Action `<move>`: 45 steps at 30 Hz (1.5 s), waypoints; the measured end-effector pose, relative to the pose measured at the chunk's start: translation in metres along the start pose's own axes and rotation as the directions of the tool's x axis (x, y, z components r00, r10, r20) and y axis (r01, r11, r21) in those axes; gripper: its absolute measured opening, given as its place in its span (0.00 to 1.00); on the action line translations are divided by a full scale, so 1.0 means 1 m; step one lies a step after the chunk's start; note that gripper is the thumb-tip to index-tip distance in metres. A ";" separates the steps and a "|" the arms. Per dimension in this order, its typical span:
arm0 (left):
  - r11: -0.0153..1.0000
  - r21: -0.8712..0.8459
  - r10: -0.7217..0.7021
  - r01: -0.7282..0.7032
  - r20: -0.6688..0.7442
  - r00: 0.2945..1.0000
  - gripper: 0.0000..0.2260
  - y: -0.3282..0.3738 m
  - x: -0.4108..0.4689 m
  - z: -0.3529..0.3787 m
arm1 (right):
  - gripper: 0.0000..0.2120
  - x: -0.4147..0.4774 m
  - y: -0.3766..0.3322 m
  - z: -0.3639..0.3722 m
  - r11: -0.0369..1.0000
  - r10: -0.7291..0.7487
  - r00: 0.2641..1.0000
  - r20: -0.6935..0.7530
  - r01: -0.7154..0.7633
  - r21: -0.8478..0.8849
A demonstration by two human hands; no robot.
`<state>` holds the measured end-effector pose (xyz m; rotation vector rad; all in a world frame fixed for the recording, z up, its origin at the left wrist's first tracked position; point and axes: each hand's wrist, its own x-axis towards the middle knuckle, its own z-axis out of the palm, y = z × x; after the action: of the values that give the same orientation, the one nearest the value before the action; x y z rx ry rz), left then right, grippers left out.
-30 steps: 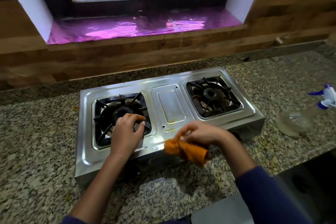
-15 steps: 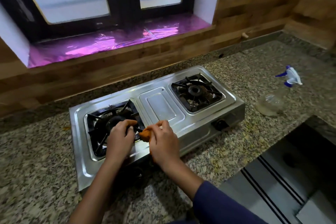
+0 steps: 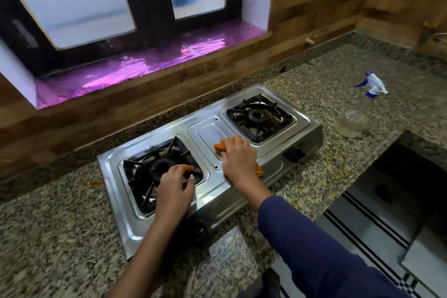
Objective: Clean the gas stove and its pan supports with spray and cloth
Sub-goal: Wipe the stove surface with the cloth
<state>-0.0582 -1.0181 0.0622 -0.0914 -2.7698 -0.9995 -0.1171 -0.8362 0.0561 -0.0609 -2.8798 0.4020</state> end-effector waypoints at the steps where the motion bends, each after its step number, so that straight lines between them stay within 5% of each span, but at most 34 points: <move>1: 0.999 0.045 0.014 -0.014 -0.004 1.000 0.09 -0.001 -0.001 0.000 | 0.15 0.000 0.011 -0.001 0.999 0.035 0.998 -0.044 -0.035 -0.006; 5: 0.961 0.244 0.149 -0.130 -0.064 0.987 0.09 0.007 0.004 0.007 | 0.15 -0.008 0.066 -0.019 0.983 0.185 0.972 -0.142 -0.186 0.008; 9: 0.865 0.434 0.263 -0.252 0.035 0.964 0.10 0.027 0.026 0.031 | 0.14 -0.029 0.103 -0.037 0.959 0.285 0.927 -0.244 -0.275 0.075; 14: 0.746 0.626 0.152 -0.227 0.173 0.973 0.09 0.046 0.054 0.064 | 0.15 -0.045 0.120 -0.042 0.942 0.310 0.904 -0.294 -0.250 0.222; 21: 0.862 0.504 -0.049 -0.058 0.196 0.979 0.30 0.064 0.068 0.110 | 0.14 -0.029 0.140 -0.045 0.917 0.304 0.907 -0.291 -0.196 0.348; 25: 0.910 0.398 -0.197 0.116 0.169 0.966 0.33 0.095 0.065 0.139 | 0.14 -0.017 0.167 -0.045 0.891 0.303 0.920 -0.249 -0.180 0.417; 31: 0.923 0.351 -0.217 0.159 0.132 0.967 0.34 0.169 0.053 0.190 | 0.14 0.008 0.216 -0.051 0.844 0.321 0.927 -0.191 -0.189 0.501; 36: 0.905 0.363 -0.226 0.222 -0.033 0.974 0.33 0.181 0.049 0.208 | 0.13 0.033 0.254 -0.053 0.816 0.289 0.945 -0.152 -0.160 0.556; 41: 0.885 0.393 -0.246 0.248 -0.056 0.968 0.33 0.189 0.044 0.216 | 0.16 0.049 0.259 -0.054 0.829 0.200 0.973 -0.118 -0.104 0.549; 45: 0.874 0.428 -0.229 0.231 -0.058 0.972 0.30 0.200 0.037 0.226 | 0.18 0.052 0.228 -0.049 0.882 -0.176 0.984 0.014 0.152 0.445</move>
<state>-0.1065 -0.7204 0.0248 0.3135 -2.9711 -0.3957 -0.1538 -0.6002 0.0509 0.2749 -2.7372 1.0247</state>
